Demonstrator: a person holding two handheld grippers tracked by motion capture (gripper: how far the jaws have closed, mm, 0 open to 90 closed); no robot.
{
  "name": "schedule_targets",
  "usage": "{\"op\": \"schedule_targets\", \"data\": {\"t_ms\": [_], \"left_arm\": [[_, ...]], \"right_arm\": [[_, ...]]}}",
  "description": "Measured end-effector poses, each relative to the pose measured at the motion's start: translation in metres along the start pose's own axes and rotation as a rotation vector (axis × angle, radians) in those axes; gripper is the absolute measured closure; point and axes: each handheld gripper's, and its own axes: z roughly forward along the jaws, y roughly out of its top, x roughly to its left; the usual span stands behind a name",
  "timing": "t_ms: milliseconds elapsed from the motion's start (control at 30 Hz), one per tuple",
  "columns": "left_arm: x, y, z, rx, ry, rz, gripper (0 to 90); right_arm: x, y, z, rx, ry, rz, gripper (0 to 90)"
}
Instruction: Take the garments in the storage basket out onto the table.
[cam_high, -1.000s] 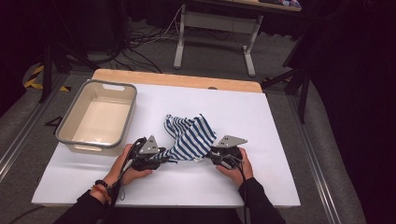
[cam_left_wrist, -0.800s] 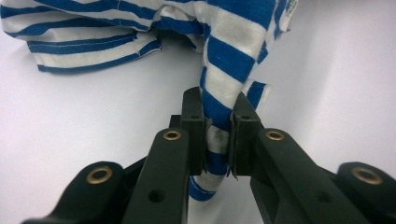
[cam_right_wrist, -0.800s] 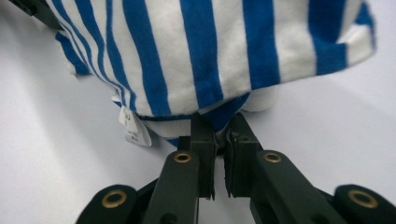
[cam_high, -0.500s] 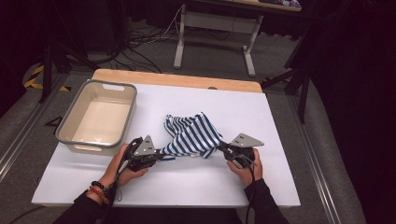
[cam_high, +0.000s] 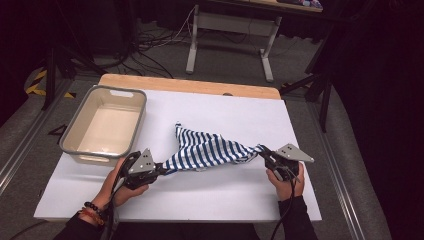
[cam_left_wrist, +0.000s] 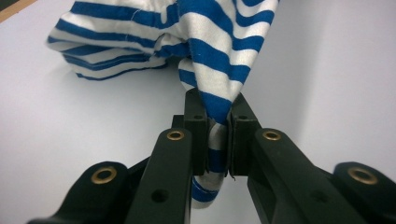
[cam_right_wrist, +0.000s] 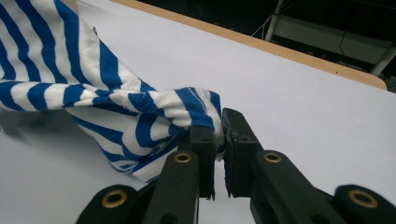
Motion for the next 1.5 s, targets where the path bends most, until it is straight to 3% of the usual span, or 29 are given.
{"op": "schedule_targets", "data": {"t_ms": [300,467,600,667,700,767,800,900,933,967,1000,1133,1267,1367,1500], "left_arm": [[-0.029,-0.013,-0.007,0.035,-0.064,0.024,81.5],[-0.037,-0.019,-0.007,0.052,-0.080,0.024,81.3],[-0.043,-0.024,-0.008,0.078,-0.080,0.032,80.8],[-0.045,-0.026,-0.010,0.080,-0.075,0.033,79.5],[-0.045,-0.026,-0.011,0.081,-0.072,0.031,79.5],[-0.044,-0.028,-0.012,0.071,-0.072,0.015,76.5],[-0.044,-0.029,-0.013,0.065,-0.068,0.009,73.1],[-0.041,-0.028,-0.017,0.045,-0.047,0.001,62.1],[-0.039,-0.026,-0.021,0.033,-0.025,0.004,57.8],[-0.039,-0.026,-0.021,0.033,-0.025,0.004,54.0],[-0.037,-0.026,-0.025,0.002,-0.030,-0.003,54.0],[-0.030,-0.024,-0.033,-0.036,0.001,-0.035,43.9],[-0.026,-0.021,-0.030,-0.033,0.025,-0.048,41.2],[-0.022,-0.018,-0.022,-0.026,0.032,-0.051,38.4],[-0.014,-0.012,-0.011,-0.024,0.050,-0.074,30.5]], "right_arm": [[0.016,-0.012,-0.014,0.048,0.050,-0.026,81.3],[0.022,-0.020,-0.020,0.051,0.058,-0.009,79.3],[0.027,-0.030,-0.027,0.072,0.070,-0.017,74.6],[0.027,-0.036,-0.030,0.087,0.071,-0.020,64.8],[0.027,-0.036,-0.030,0.087,0.071,-0.020,64.8],[0.026,-0.038,-0.032,0.088,0.070,-0.016,54.7],[0.024,-0.040,-0.034,0.077,0.074,0.001,49.5],[0.021,-0.040,-0.037,0.048,0.081,0.015,45.1],[0.019,-0.038,-0.041,0.003,0.062,0.028,42.0],[0.019,-0.038,-0.041,0.003,0.062,0.028,42.0],[0.019,-0.037,-0.042,-0.016,0.063,0.034,42.0],[0.017,-0.035,-0.049,-0.098,0.063,0.046,41.4],[0.018,-0.032,-0.058,-0.180,0.022,0.059,42.7],[0.020,-0.030,-0.055,-0.158,-0.021,0.075,43.3],[0.024,-0.032,-0.039,-0.072,0.013,0.075,42.2]]}}
